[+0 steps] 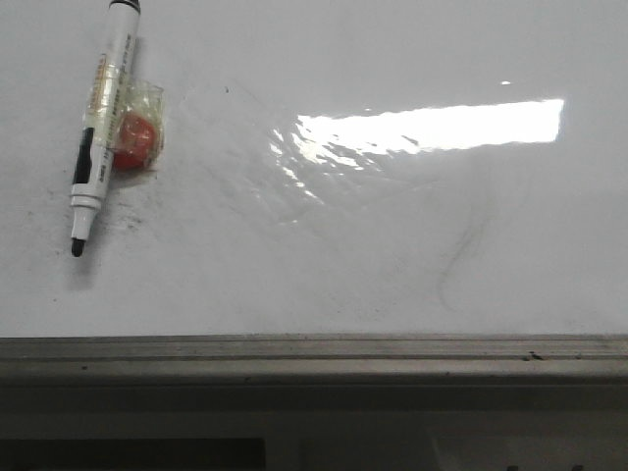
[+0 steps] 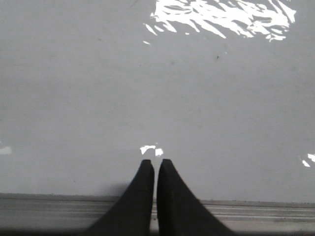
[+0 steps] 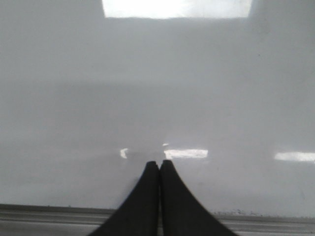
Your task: Write number 8 on whiteboard
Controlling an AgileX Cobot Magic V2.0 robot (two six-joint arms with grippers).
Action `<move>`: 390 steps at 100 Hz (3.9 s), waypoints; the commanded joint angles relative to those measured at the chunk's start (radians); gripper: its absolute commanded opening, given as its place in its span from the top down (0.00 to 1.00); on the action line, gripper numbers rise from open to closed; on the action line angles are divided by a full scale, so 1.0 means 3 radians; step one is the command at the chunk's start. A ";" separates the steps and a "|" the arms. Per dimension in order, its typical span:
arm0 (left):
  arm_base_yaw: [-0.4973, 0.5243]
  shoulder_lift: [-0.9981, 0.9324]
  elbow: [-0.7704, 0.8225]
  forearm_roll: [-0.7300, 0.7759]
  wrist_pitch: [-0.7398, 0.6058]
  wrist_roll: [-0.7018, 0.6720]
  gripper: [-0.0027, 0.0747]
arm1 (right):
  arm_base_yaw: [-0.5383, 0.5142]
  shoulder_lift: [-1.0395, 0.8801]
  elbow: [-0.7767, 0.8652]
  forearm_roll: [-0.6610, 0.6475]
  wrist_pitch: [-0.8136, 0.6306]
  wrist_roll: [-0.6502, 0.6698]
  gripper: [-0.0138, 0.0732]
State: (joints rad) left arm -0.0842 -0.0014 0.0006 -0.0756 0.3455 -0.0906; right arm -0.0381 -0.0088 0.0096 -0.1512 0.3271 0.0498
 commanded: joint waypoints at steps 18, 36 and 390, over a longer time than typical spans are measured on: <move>0.0016 -0.0101 0.0105 -0.0002 -0.0126 -0.0033 0.99 | -0.0022 -0.0076 0.0044 0.0001 -0.0074 -0.0017 0.91; 0.0016 -0.0101 0.0105 -0.0002 -0.0126 -0.0033 0.99 | -0.0022 -0.0076 0.0044 0.0001 -0.0074 -0.0017 0.91; -0.2145 0.3014 -0.0750 0.0252 -0.2904 -0.0326 0.44 | -0.0015 0.1010 -0.0995 0.0637 0.0026 0.0041 0.91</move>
State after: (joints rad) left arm -0.7216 0.8651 -0.1875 0.0156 -0.4203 -0.1779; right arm -0.0381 0.2789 -0.2551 0.0386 0.4204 0.0620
